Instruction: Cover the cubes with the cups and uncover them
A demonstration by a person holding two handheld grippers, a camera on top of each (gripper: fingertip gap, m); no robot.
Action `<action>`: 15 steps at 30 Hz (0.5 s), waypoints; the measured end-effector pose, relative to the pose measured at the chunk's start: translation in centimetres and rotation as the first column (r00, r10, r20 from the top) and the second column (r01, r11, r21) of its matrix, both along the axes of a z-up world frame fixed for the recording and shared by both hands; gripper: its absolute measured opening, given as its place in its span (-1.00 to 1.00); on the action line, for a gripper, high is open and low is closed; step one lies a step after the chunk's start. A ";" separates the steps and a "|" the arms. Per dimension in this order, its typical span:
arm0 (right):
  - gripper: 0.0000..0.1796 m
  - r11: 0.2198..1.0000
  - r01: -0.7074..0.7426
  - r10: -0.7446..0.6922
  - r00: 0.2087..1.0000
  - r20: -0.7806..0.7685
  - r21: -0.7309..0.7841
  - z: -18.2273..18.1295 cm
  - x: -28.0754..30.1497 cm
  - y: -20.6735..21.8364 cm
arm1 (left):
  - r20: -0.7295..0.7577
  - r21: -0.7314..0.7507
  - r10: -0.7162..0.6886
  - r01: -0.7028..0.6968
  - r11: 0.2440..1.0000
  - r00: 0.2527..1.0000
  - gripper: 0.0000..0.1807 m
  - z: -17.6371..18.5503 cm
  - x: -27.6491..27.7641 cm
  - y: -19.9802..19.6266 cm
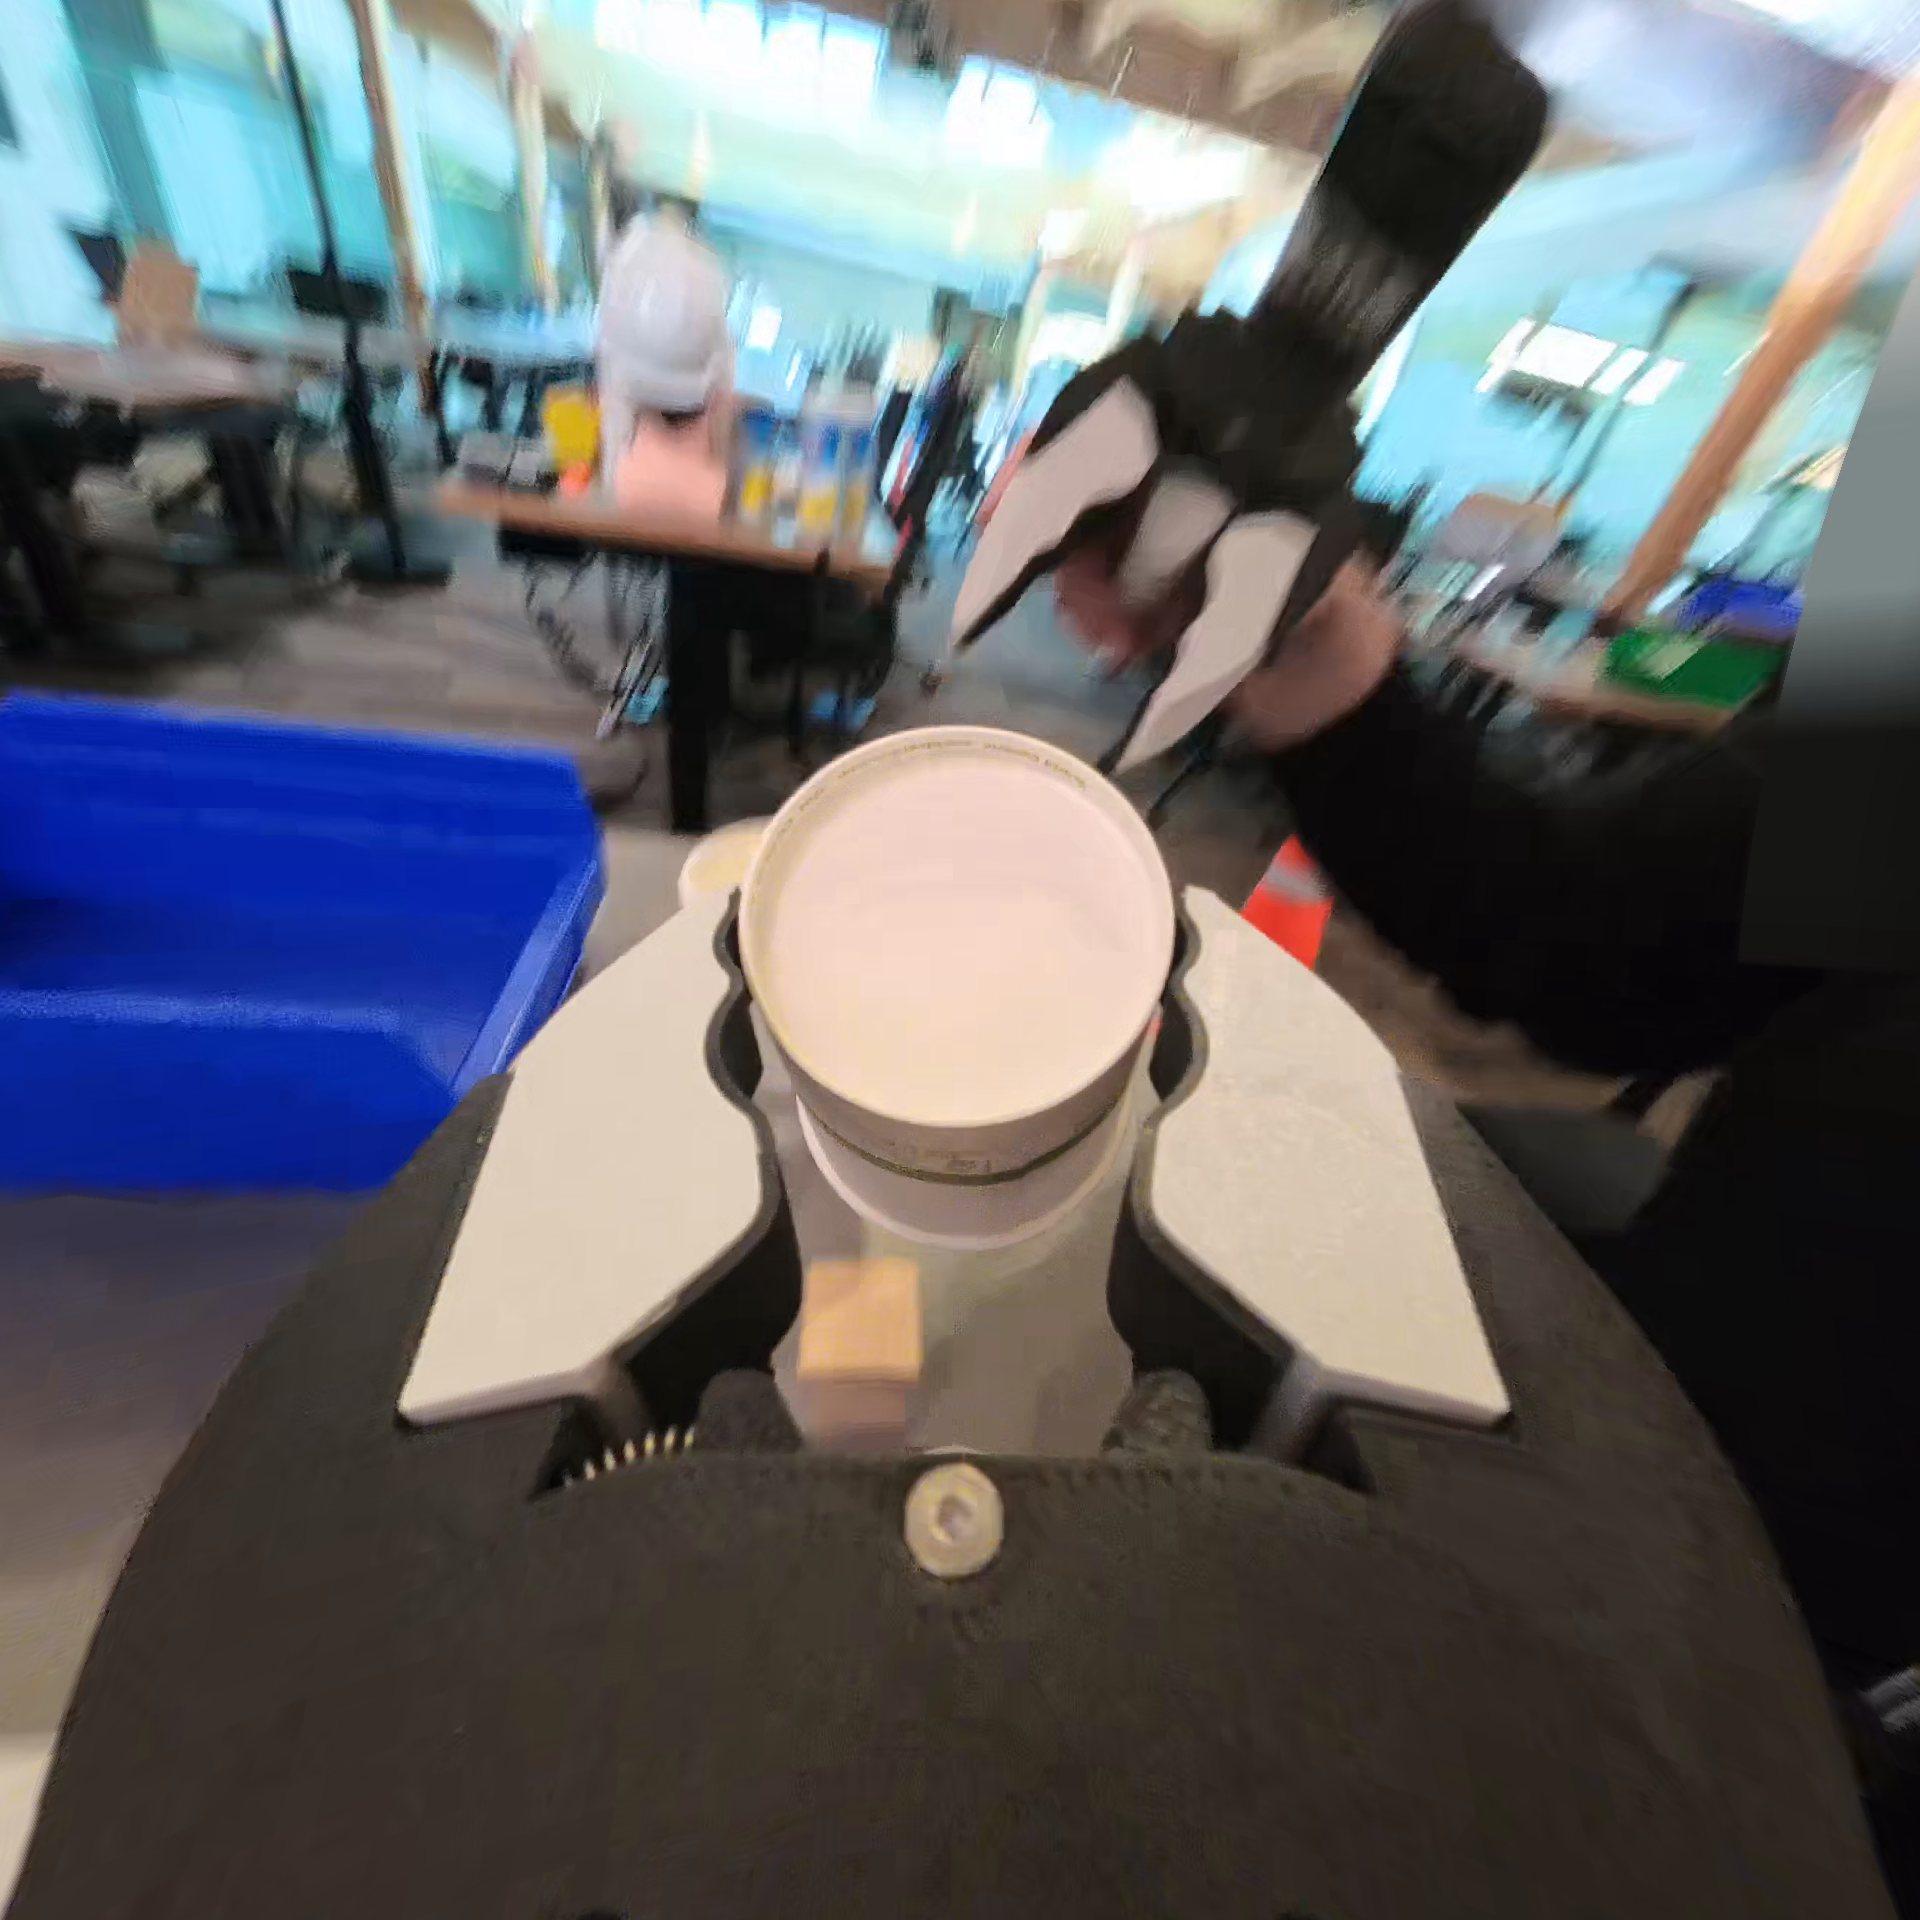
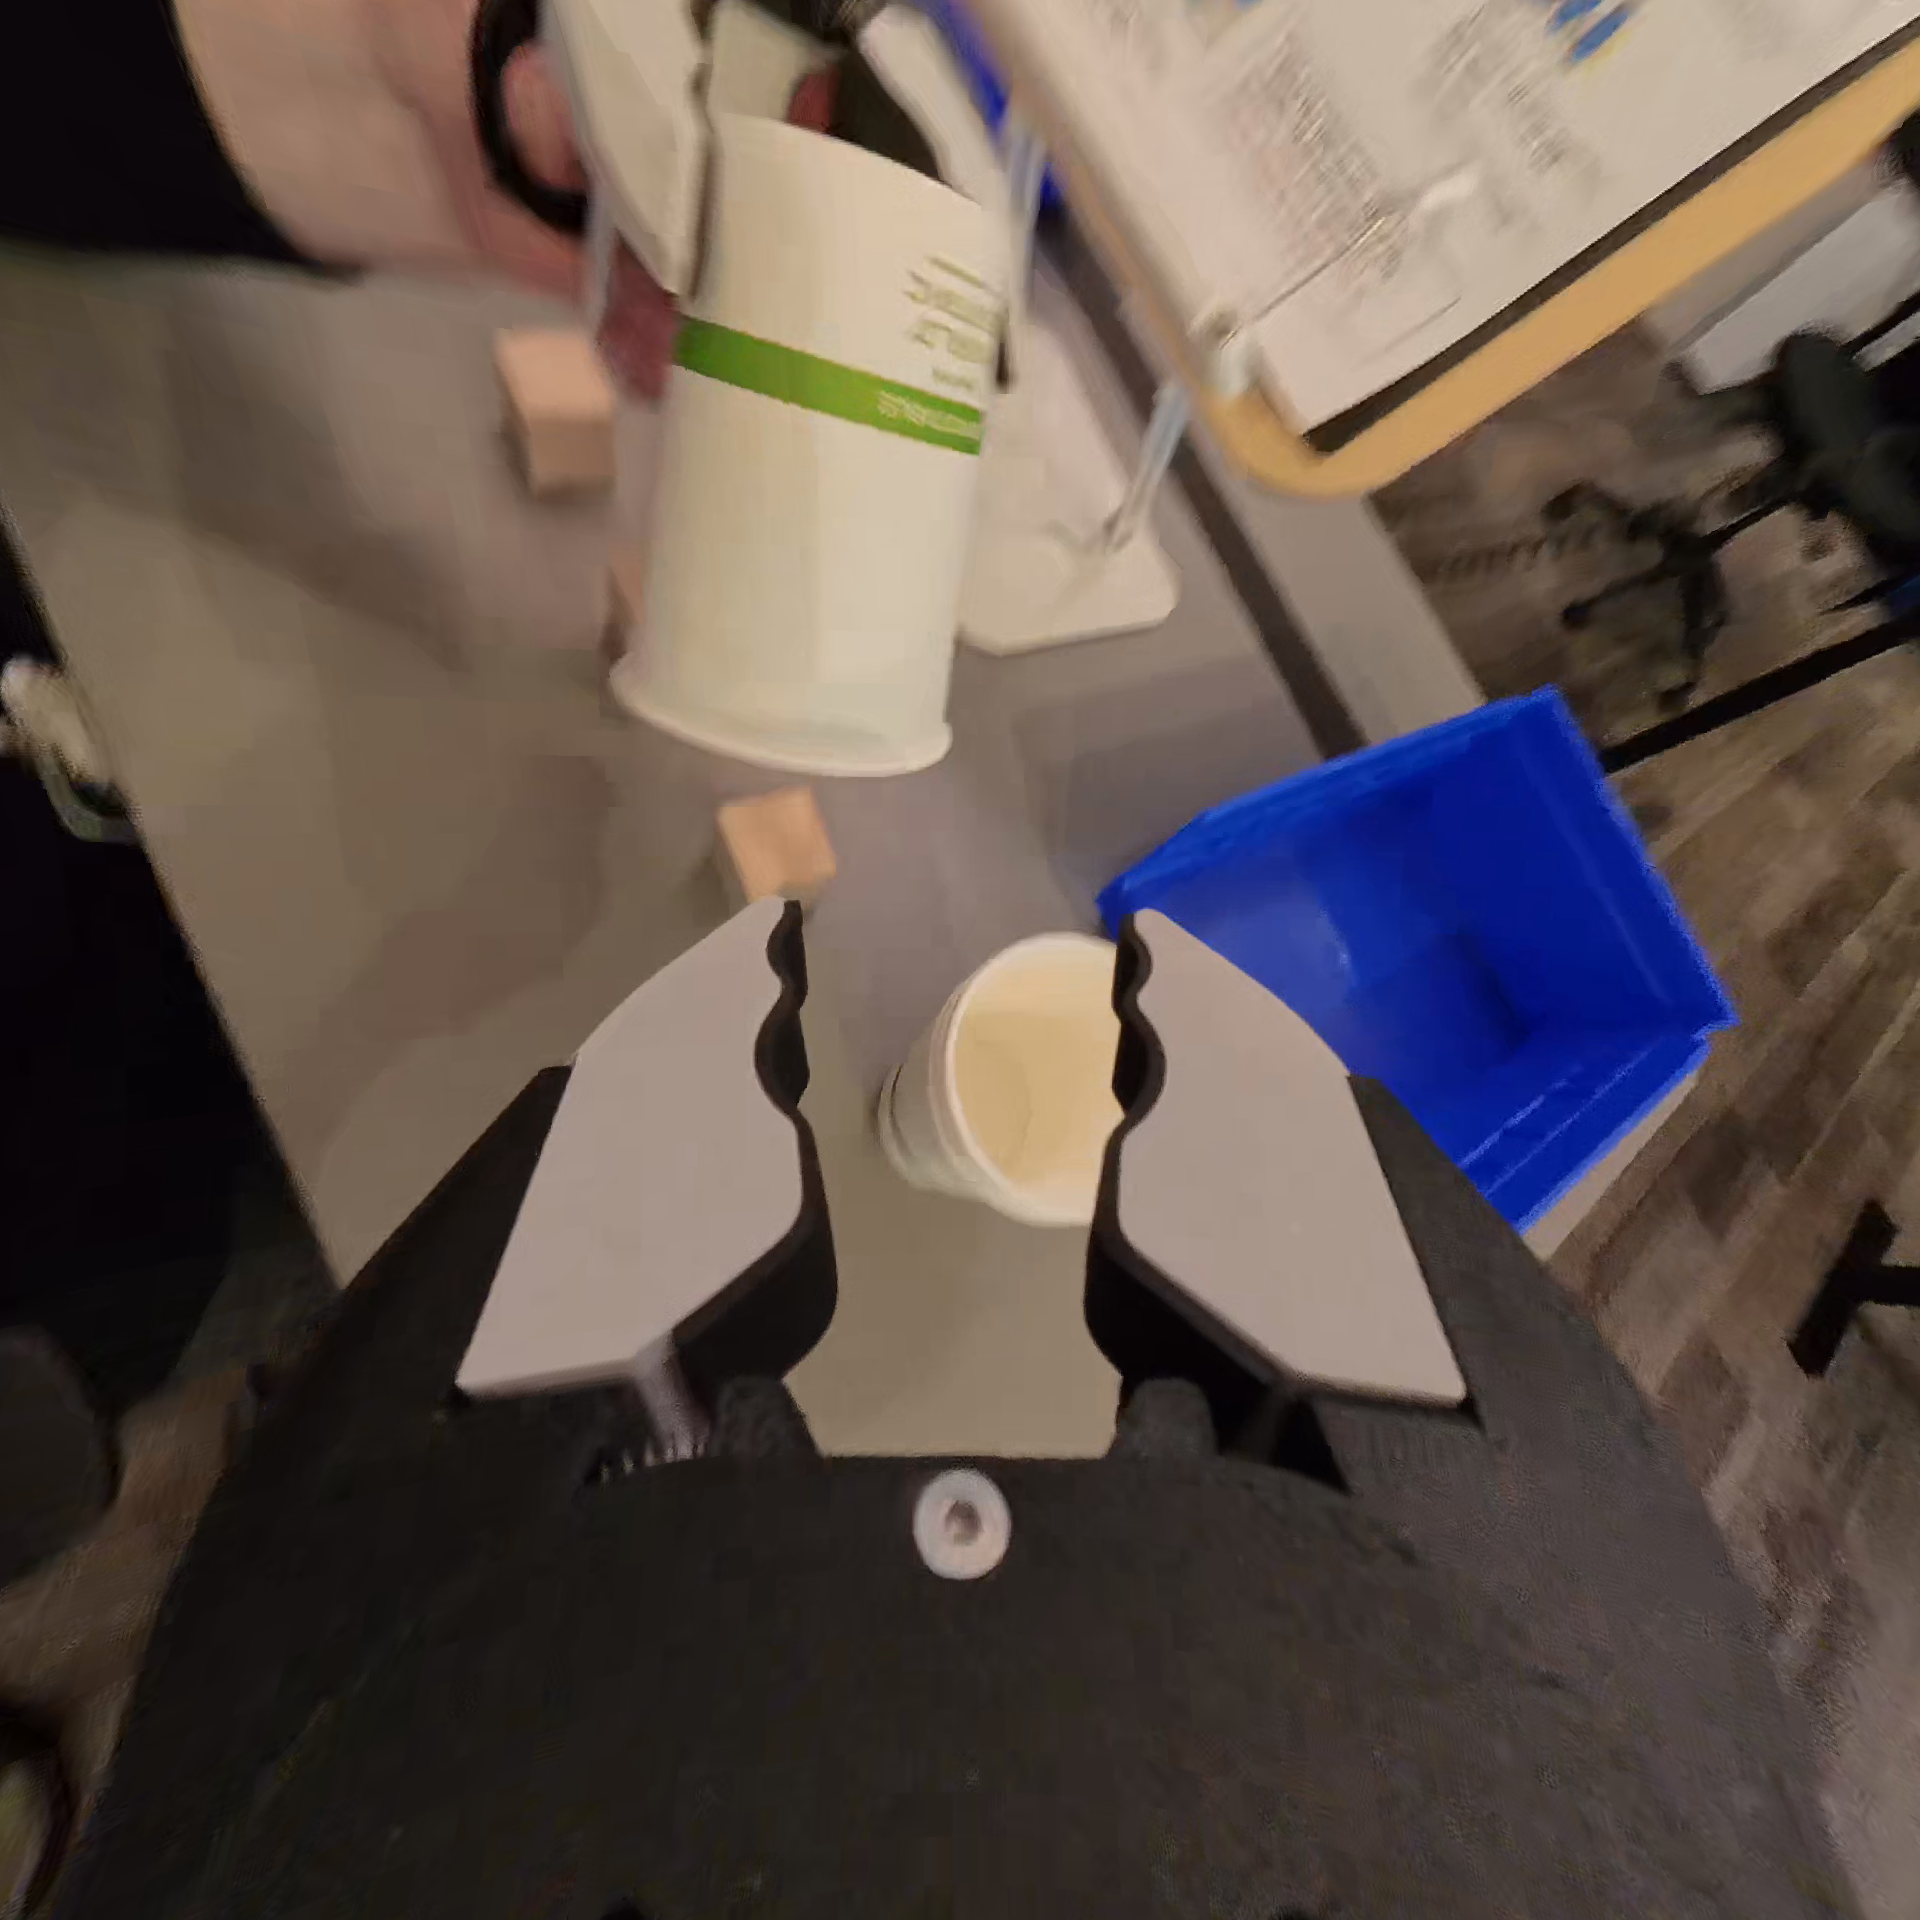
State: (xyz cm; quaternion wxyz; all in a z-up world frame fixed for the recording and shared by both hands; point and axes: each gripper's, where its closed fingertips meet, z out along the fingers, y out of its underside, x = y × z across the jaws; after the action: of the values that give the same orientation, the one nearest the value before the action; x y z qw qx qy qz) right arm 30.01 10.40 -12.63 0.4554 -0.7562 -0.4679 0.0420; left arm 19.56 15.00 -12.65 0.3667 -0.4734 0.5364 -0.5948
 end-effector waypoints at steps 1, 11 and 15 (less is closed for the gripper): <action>-0.37 0.999 0.012 -0.009 0.998 -0.066 0.042 0.7 -0.4 0.5 | 0.107 -0.040 -0.026 0.030 0.999 0.994 -0.17 1.7 -0.7 -0.2; -0.42 0.995 -0.074 0.095 0.664 -0.742 0.062 3.1 -6.9 3.5 | 0.558 -0.232 -0.030 0.191 0.954 0.829 -0.17 6.9 -4.7 -0.1; -0.50 0.988 -0.151 0.116 0.546 -0.829 0.039 2.9 -9.5 4.0 | 0.577 -0.251 -0.025 0.207 0.946 0.816 -0.17 6.8 -4.6 -0.4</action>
State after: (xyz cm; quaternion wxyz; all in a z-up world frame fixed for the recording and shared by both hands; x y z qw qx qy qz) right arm 20.46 14.41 -9.77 0.6032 -0.6180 -0.2538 0.4356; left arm 14.93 14.62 -5.87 0.3951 -0.2916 0.3341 -0.8045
